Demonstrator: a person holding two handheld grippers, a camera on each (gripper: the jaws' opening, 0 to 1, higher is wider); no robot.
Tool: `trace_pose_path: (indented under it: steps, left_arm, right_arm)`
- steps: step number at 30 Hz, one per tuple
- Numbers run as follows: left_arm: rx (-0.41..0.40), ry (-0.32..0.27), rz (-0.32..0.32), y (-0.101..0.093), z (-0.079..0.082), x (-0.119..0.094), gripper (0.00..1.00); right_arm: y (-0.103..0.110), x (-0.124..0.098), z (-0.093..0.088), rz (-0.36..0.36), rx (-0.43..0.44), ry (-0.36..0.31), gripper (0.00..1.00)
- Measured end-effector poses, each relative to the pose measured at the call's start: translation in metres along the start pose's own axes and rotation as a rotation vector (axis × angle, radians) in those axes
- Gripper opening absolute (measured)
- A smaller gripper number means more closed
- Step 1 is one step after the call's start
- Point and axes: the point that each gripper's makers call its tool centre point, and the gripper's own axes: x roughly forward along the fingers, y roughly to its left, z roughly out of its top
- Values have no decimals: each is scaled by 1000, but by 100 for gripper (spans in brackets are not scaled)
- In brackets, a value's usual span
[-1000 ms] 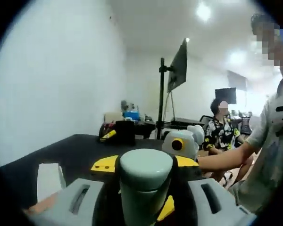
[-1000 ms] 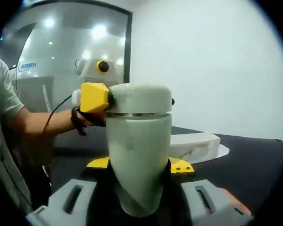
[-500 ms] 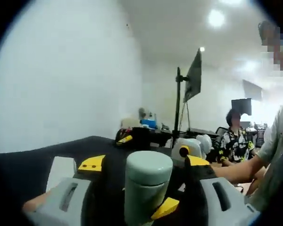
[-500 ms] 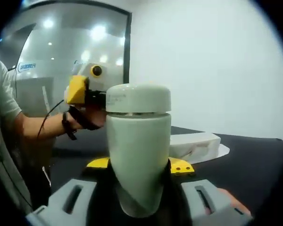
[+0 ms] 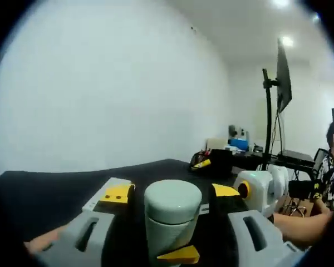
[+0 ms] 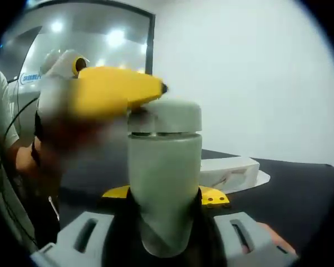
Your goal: Assemble the cup parts correctly, then place the assembled cup into the box.
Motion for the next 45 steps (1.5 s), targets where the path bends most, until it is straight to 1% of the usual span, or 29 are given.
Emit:
trace_pose_path:
  steps: [2, 4, 6, 7, 8, 11, 12, 13, 15, 16, 17, 18, 19, 20, 21, 22, 23, 24, 25, 27, 28, 29, 32, 35, 38, 41, 43, 44, 45]
  left_arm:
    - [12, -24, 0, -3, 3, 3, 48]
    - [10, -24, 10, -5, 2, 5, 48]
    - [25, -28, 39, -2, 1, 8, 47]
    - [25, -23, 44, -1, -1, 9, 44]
    - [28, -26, 65, 3, -1, 9, 41]
    - [32, -23, 32, 1, -1, 9, 40]
    - [44, -21, 8, -1, -1, 9, 40]
    - [32, -16, -3, 0, -1, 9, 40]
    - [31, -6, -64, 0, -2, 11, 40]
    - [28, -3, -74, 1, -2, 11, 40]
    - [45, 0, -124, -4, -2, 11, 40]
    - [25, 6, -145, -3, -3, 11, 39]
    - [35, 10, -158, -2, -3, 12, 39]
    - [52, 13, -194, -4, -3, 11, 39]
    - [45, 13, -235, -6, -3, 12, 39]
    - [29, 18, -254, -5, -3, 12, 39]
    - [52, 8, -300, -8, -3, 12, 39]
    - [36, 7, -344, -10, -3, 11, 39]
    - [53, 0, -377, -10, -3, 12, 39]
    - [63, -7, -493, -16, -2, 9, 39]
    - [77, -17, -571, -19, -2, 7, 39]
    - [62, -14, -624, -20, -3, 7, 39]
    - [37, 11, -735, -20, -3, 9, 39]
    - [16, 47, -821, -21, -5, 14, 39]
    - [-7, 86, -844, -19, -5, 21, 39]
    - [4, 93, -838, -22, -5, 21, 40]
    - [-2, 95, -817, -21, -5, 19, 41]
    - [-22, 113, -789, -17, -8, 19, 43]
    - [-25, 90, -761, -14, -6, 20, 47]
  right_arm:
    - [0, 0, 0, 0, -1, -1, 42]
    - [0, 0, 0, 1, -3, 2, 42]
    - [1, 0, 0, 1, -5, 4, 42]
    - [1, 0, 0, 1, -6, 5, 41]
    - [0, 0, 0, 0, -7, 6, 41]
    - [-1, -1, -1, 0, -2, 5, 41]
    - [-1, -1, -1, 2, -2, 7, 41]
    - [-1, -1, -1, 4, -2, 8, 41]
    - [0, -1, -1, 7, -3, 9, 41]
    - [0, 0, -1, 7, -4, 10, 41]
    - [0, 0, -1, 8, -5, 11, 41]
    - [0, 0, -1, 10, -5, 11, 41]
    - [0, 0, -1, 8, -6, 10, 41]
    - [0, 0, -1, 11, -6, 10, 41]
    - [-1, -1, -1, 13, -6, 10, 41]
    - [-1, 0, -1, 12, -6, 9, 41]
    - [-1, -1, -1, 16, -6, 9, 41]
    - [0, -1, -1, 19, -7, 10, 41]
    - [0, -1, -1, 20, -7, 10, 41]
    - [2, -2, -1, 34, -15, 12, 41]
    - [3, -2, -1, 36, -19, 13, 41]
    - [3, -3, -1, 39, -23, 14, 41]
    - [4, -1, -1, 42, -26, 15, 41]
    - [0, 1, -1, 45, -4, 12, 41]
    - [-3, 1, -2, 42, 13, 7, 41]
    - [-4, 1, -1, 41, 23, 1, 41]
    - [-3, 2, -1, 41, 19, 5, 41]
    - [-2, 2, -1, 41, 18, 8, 41]
    - [-1, 2, -1, 41, 13, 11, 41]
